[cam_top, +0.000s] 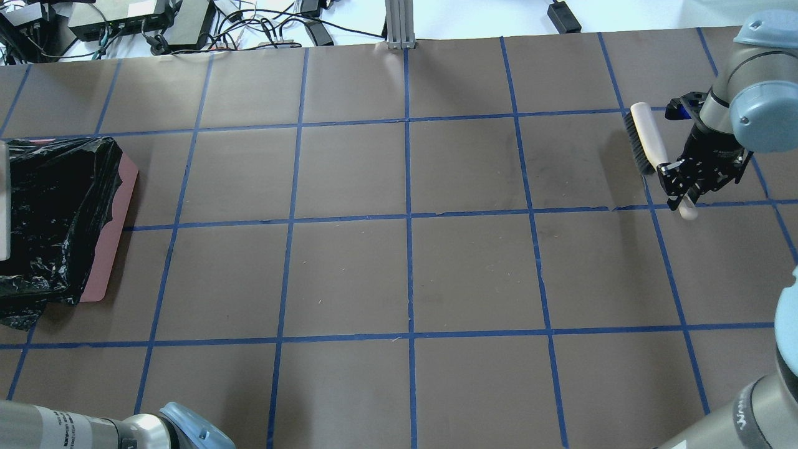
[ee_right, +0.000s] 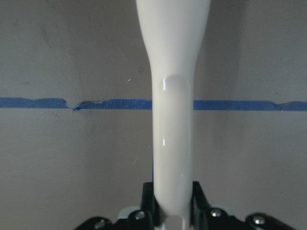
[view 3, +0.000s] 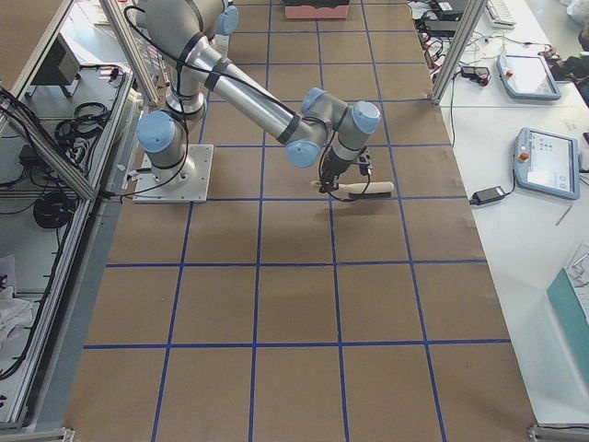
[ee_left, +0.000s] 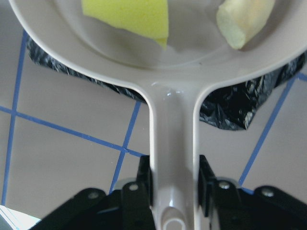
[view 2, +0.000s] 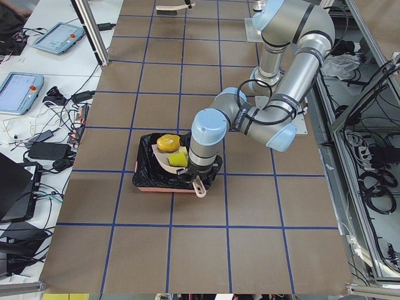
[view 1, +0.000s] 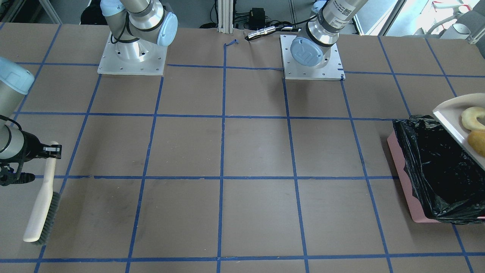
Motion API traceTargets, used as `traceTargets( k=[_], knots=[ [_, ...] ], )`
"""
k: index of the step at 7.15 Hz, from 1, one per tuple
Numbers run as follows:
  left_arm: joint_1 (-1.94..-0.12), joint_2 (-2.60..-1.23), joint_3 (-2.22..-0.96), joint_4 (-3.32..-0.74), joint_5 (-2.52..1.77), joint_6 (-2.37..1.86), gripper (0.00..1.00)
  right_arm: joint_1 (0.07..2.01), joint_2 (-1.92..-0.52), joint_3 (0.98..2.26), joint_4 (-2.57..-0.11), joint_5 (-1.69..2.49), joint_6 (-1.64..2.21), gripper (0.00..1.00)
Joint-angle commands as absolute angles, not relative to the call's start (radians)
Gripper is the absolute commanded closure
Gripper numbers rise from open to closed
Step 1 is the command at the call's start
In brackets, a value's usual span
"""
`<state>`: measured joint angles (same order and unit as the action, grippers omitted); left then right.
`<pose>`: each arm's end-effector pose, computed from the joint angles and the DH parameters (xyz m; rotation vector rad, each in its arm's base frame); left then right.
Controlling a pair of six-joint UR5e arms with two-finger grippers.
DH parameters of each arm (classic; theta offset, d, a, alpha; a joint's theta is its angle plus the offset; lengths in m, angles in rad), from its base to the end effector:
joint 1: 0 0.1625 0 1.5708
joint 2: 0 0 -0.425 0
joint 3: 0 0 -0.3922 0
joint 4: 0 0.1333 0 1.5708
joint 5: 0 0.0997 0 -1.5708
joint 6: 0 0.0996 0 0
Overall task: Sweep and dump trash into bin
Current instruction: 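Tip the dustpan over the black trash bag while the right gripper releases the brush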
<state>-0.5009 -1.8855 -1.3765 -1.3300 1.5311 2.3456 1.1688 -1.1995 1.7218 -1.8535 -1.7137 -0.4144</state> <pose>0.4883 -0.4238 0.4327 1.7993 2.4214 -0.0345 -0.1124 -0.5689 0.2435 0.0456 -3.0762 -0.4273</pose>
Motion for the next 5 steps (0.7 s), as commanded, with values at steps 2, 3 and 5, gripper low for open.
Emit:
traceTargets(
  k=[2, 3, 5],
  knots=[
    [-0.477, -1.908, -1.387, -1.223, 1.612, 2.431, 1.0, 1.169, -1.197, 1.723, -1.836, -1.712, -0.39, 1.0],
    [-0.5, -1.911, -1.388, -1.192, 1.641, 2.431, 1.0, 1.169, -1.197, 1.723, -1.838, -1.712, -0.391, 0.9],
    [-0.596, -1.925, -1.405, -1.089, 1.759, 2.421, 1.0, 1.169, -1.195, 1.723, -1.838, -1.71, -0.403, 0.28]
  ],
)
